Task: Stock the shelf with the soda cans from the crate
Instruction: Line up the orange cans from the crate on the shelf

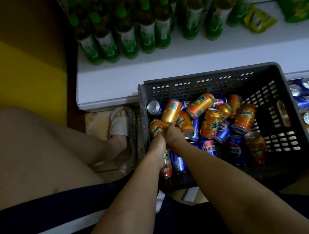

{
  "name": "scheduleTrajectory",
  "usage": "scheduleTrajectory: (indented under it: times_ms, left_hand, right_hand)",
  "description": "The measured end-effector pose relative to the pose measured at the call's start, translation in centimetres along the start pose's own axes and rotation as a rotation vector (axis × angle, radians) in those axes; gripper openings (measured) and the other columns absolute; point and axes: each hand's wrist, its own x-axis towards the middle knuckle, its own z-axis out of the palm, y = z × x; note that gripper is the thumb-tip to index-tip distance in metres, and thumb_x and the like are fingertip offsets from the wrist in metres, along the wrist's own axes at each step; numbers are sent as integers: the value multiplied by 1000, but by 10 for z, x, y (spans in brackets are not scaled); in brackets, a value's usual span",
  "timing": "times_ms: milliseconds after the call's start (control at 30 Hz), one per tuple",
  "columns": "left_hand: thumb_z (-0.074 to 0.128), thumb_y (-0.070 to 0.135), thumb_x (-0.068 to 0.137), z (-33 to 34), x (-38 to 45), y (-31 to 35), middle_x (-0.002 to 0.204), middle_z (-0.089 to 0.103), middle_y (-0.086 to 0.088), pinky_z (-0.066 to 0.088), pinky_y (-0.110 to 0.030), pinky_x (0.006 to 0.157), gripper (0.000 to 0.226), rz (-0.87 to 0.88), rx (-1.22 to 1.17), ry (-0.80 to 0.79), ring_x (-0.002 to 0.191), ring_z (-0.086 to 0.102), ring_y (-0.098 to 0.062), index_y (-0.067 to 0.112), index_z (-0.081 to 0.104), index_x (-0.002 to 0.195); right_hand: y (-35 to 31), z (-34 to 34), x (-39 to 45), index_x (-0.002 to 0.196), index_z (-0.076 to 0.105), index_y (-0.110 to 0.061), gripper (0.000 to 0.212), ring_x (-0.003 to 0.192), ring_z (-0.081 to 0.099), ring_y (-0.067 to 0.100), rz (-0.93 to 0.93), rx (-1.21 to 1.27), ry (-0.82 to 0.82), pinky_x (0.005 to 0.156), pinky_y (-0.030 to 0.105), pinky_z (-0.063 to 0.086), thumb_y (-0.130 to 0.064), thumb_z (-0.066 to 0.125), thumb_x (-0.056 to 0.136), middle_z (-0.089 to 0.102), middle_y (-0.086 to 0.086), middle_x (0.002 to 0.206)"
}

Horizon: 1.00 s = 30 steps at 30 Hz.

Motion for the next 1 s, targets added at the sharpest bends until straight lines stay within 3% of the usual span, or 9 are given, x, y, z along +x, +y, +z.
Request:
scheduleTrajectory:
  times_ms: [100, 200, 300, 400, 500, 600, 733, 867, 1000]
  left_hand:
    - [28, 46, 105, 1, 5, -1, 138, 54, -14, 38, -41, 105, 58, -20, 11, -27, 127, 50, -30, 5, 45, 141]
    - [27, 46, 104, 3, 7, -4, 129, 59, -17, 44, -40, 94, 55, 26, 28, 1, 116, 57, -33, 5, 51, 132]
    - [30, 43, 101, 8, 16, -7, 121, 62, -14, 48, -43, 95, 49, 103, 66, 62, 100, 60, -29, 7, 56, 122]
    - [29, 32, 106, 14, 3, -4, 112, 53, -8, 42, -34, 86, 29, 153, 105, 8, 88, 52, -22, 18, 50, 119]
    - [26, 28, 107, 20, -9, -2, 109, 48, -5, 38, -32, 85, 24, 237, 139, -49, 97, 48, -19, 22, 48, 118]
    - [26, 31, 106, 21, -13, 3, 118, 56, -3, 42, -39, 100, 29, 339, 169, -49, 106, 54, -22, 23, 48, 123]
    - [27, 34, 104, 18, -18, 15, 125, 57, -10, 42, -39, 99, 37, 497, 334, 14, 110, 54, -26, 16, 50, 128]
    - [25, 40, 105, 16, -28, 33, 129, 56, -12, 41, -38, 97, 43, 606, 494, 6, 114, 53, -29, 18, 48, 133]
    - [28, 41, 105, 7, -44, 68, 143, 49, -9, 38, -42, 107, 45, 818, 661, 89, 128, 48, -28, 21, 40, 145]
  right_hand:
    - [8, -12, -4, 111, 56, -7, 35, 92, 63, 24, -33, 169, -68, 72, 32, 51, -31, 69, 90, 65, 12, 112]
    - [32, -27, -15, 125, 50, -9, 47, 89, 68, 24, 1, 540, -196, 58, 32, 57, -30, 71, 88, 64, 15, 118]
    - [63, -34, -30, 124, 49, -15, 37, 108, 66, 34, 147, 954, -343, 80, 46, 60, -33, 62, 95, 61, 19, 122]
    - [86, -39, -39, 118, 52, -11, 34, 105, 67, 32, 204, 1200, -412, 88, 43, 56, -36, 58, 95, 68, 20, 113]
    - [96, -49, -46, 134, 47, -3, 63, 107, 65, 35, 98, 1361, -466, 88, 45, 56, -34, 68, 83, 65, 25, 120]
    - [99, -62, -51, 139, 45, -3, 90, 109, 64, 40, -66, 1517, -564, 90, 53, 54, -24, 84, 61, 62, 27, 124]
    - [90, -82, -55, 140, 48, -7, 96, 122, 55, 39, -143, 1507, -560, 101, 56, 44, -42, 86, 60, 50, 24, 143]
    - [63, -99, -69, 136, 50, -7, 113, 109, 67, 36, -66, 1410, -394, 86, 50, 55, -51, 96, 42, 66, 23, 123]
    - [35, -111, -84, 133, 50, -8, 78, 95, 72, 30, -123, 1342, -273, 82, 45, 56, -35, 81, 68, 74, 16, 104]
